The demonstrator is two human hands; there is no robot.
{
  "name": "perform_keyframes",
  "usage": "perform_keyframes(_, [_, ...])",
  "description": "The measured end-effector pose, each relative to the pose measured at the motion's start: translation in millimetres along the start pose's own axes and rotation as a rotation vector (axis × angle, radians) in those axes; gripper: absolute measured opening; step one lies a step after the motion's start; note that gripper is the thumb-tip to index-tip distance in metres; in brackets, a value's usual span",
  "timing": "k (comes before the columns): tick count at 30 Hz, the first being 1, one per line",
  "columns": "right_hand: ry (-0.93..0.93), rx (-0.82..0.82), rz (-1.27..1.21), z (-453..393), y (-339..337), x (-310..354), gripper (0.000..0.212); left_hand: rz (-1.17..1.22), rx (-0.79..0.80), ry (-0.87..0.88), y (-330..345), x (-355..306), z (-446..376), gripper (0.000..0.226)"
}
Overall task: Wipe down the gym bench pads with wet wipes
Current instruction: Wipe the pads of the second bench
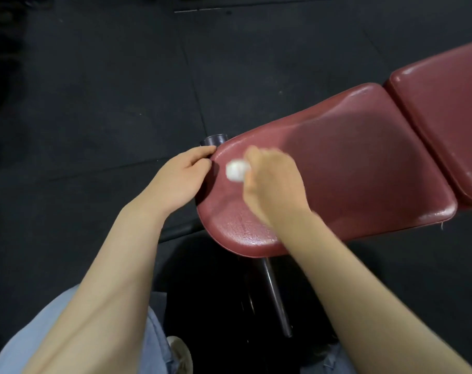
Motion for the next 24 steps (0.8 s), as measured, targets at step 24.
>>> perform_keyframes(24, [-0.040, 0.048, 0.191, -78.6, 5.7, 19.1, 0.024, 0.079, 0.009, -0.102, -15.2, 7.9, -2.1, 0.044])
Point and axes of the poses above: each hand's wrist, its own z-axis away from the middle knuckle, its own y-axis out of the palm, x = y × z, the point moved 2 cm from there along -z, towards the middle knuckle, and after that the axes turned 4 degrees about x, right-handed, at the moved point
